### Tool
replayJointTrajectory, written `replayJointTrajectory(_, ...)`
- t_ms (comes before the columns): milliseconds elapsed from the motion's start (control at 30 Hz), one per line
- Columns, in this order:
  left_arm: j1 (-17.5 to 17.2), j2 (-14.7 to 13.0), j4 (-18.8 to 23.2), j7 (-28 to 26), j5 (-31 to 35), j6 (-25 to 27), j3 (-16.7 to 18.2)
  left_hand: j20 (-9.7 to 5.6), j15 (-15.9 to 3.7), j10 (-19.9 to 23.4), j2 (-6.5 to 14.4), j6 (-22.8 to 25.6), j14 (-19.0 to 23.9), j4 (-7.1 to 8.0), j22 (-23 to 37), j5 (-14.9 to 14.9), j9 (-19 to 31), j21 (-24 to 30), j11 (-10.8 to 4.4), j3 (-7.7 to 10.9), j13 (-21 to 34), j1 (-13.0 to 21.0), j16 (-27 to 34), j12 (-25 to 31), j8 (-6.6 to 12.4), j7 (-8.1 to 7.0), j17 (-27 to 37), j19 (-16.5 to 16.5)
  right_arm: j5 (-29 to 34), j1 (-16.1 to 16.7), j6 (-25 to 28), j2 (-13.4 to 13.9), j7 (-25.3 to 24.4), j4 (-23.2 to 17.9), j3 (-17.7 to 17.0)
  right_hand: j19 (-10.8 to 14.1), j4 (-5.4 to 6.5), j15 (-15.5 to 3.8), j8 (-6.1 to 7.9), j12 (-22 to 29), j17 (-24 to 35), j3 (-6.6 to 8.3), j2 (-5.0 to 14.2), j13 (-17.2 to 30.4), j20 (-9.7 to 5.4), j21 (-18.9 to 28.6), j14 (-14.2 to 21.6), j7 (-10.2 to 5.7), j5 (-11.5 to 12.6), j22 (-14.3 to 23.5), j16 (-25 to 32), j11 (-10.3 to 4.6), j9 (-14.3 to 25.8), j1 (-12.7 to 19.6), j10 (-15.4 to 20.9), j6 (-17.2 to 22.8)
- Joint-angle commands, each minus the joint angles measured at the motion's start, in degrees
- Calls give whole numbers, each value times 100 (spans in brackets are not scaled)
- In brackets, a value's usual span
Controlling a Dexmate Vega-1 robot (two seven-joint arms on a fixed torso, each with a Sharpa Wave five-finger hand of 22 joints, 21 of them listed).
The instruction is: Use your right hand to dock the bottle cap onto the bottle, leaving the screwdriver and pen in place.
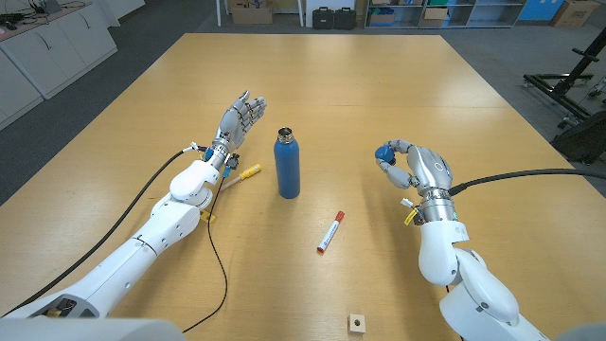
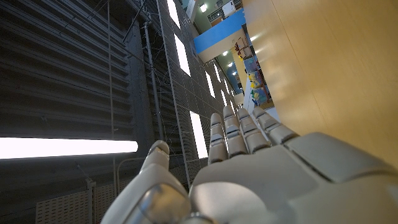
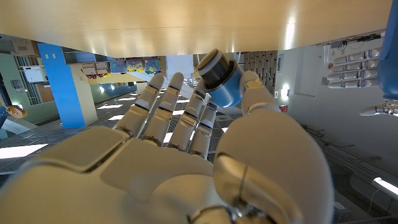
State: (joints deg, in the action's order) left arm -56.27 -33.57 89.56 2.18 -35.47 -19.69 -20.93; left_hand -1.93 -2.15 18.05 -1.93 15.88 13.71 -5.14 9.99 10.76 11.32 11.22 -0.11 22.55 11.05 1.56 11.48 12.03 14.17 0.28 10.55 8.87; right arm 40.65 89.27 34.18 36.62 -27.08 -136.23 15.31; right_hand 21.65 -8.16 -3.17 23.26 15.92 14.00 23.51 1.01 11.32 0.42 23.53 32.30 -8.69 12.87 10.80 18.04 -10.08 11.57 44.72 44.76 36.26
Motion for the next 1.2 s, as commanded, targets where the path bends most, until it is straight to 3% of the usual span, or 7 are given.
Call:
replayJointTrajectory(33, 124, -10, -65, 43, 26, 89, -37, 29, -24, 51, 41, 58, 51, -35, 27, -4, 24, -1, 15, 6, 18, 6, -16, -36, -22, 14, 12, -17, -950, -100, -467, 11, -53, 3, -328, 20, 53, -676, 47, 34, 12, 27, 111, 22, 3, 8, 58, -395, 26, 17, 21, -263, 23, -40, 340, 446)
replayJointTrajectory(433, 73, -51, -3, -5, 24, 93, 4, 32, -15, 52, 43, 56, 49, -40, 27, -5, 25, -2, 21, 5, 18, 3, -17, -37, -28, 16, 12, -21, -1785, -264, -916, 144, 150, 98, -563, 83, 61, -606, 46, 18, 22, 9, 118, 21, 74, 26, 74, -398, 12, 18, 23, -262, 18, -59, 368, 470)
replayJointTrajectory(700, 18, -57, 31, -31, 22, 46, 31, 33, -17, 56, 46, 66, 44, -43, 27, -6, 25, -2, 8, 5, 18, 2, -20, -37, -28, 14, 12, -22, -2341, -399, -1278, 228, 315, 179, -711, 181, 72, -541, 42, -4, 43, -27, 120, 21, 217, 53, 87, -399, -12, 16, 29, -261, 12, -89, 402, 504)
replayJointTrajectory(933, -4, -68, 43, -34, 32, 37, 33, 38, -17, 57, 47, 68, 46, -46, 27, -6, 25, -2, 18, 5, 18, 0, -19, -37, -30, 18, 12, -23, -2836, -615, -1691, 258, 455, 389, -727, 243, 68, -426, 49, -20, 62, -53, 125, 21, 146, 66, 78, -397, -30, 13, 31, -260, 8, -94, 428, 554)
replayJointTrajectory(1200, -42, -106, 118, -66, 41, 52, 57, 40, -18, 60, 49, 76, 45, -48, 27, -7, 26, -2, 18, 4, 18, -1, -20, -37, -30, 16, 12, -26, -3003, -936, -2052, 251, 371, 625, -503, 237, 52, -377, 47, -37, 84, -69, 141, 21, 90, 54, -33, -397, -44, 11, -2, -259, 3, -70, 449, 588)
